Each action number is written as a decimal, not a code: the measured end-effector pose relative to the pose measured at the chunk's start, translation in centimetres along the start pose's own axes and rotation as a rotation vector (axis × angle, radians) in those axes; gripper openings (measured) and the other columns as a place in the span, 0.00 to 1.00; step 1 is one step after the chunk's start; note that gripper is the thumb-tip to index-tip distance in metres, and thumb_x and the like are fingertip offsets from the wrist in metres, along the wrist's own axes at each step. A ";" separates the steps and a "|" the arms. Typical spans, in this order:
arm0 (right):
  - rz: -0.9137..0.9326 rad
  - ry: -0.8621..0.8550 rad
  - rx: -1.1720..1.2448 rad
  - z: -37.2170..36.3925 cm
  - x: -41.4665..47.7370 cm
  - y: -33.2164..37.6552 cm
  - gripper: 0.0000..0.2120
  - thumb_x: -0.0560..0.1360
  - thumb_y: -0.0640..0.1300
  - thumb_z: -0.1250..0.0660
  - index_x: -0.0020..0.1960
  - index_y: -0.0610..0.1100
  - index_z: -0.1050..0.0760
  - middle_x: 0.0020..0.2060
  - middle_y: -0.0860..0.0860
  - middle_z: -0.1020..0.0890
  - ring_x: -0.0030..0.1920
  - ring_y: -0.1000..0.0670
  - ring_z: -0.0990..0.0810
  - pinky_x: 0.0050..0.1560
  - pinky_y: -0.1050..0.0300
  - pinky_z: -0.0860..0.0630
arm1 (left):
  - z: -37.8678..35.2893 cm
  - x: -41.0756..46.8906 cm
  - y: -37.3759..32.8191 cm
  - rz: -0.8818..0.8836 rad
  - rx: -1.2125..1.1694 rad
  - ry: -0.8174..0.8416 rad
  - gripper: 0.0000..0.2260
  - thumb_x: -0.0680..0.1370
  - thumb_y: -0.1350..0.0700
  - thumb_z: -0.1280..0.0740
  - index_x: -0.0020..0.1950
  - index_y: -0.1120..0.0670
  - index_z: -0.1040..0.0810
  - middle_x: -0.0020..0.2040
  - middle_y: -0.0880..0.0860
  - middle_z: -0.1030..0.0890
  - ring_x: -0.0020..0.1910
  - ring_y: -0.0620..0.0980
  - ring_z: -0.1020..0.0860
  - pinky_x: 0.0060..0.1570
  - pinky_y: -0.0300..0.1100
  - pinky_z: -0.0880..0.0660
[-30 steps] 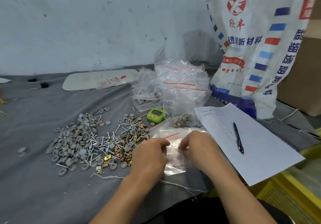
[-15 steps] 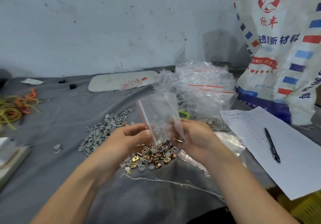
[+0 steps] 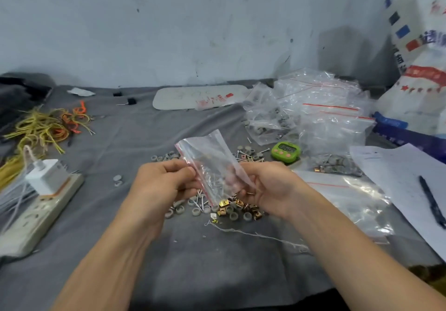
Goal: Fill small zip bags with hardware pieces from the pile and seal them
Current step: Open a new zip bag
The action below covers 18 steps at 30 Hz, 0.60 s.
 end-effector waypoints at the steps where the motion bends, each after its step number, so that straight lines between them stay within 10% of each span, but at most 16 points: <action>1: -0.002 -0.012 0.006 0.0 -0.1 -0.2 0.08 0.80 0.35 0.36 0.50 0.36 0.17 0.37 0.44 0.15 0.30 0.52 0.19 0.29 0.62 0.24 | 0.2 -0.1 0.2 -0.001 0.013 0.002 0.07 0.78 0.68 0.33 0.44 0.63 0.17 0.32 0.54 0.16 0.28 0.44 0.19 0.30 0.33 0.22; 8: 0.440 -0.757 -0.376 6.7 -3.1 4.7 0.10 0.78 0.50 0.32 0.40 0.46 0.19 0.34 0.53 0.16 0.37 0.52 0.22 0.36 0.55 0.28 | 3.1 -0.5 -0.7 -0.066 0.141 -0.177 0.11 0.73 0.70 0.28 0.34 0.58 0.15 0.31 0.58 0.16 0.27 0.47 0.19 0.28 0.38 0.21; 14: 0.556 -0.022 -0.462 -4.6 -2.2 3.5 0.07 0.76 0.42 0.27 0.38 0.46 0.16 0.32 0.50 0.15 0.30 0.54 0.22 0.34 0.60 0.26 | 1.7 -0.9 -0.1 -0.057 0.441 -0.142 0.10 0.69 0.58 0.26 0.34 0.41 0.14 0.30 0.51 0.16 0.32 0.49 0.16 0.46 0.53 0.17; 18: 0.516 0.063 -0.495 -7.5 -2.3 2.0 0.16 0.66 0.56 0.25 0.39 0.42 0.15 0.33 0.44 0.15 0.33 0.47 0.18 0.37 0.52 0.23 | 0.8 -1.1 0.1 -0.055 0.469 -0.080 0.09 0.59 0.54 0.33 0.32 0.43 0.14 0.30 0.51 0.16 0.31 0.50 0.17 0.43 0.53 0.17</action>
Point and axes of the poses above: each hand's wrist, its own x-axis towards the middle knuckle, its own z-axis out of the back of the hand, y = z × x, the point moved 10 cm from there along x, towards the middle knuckle
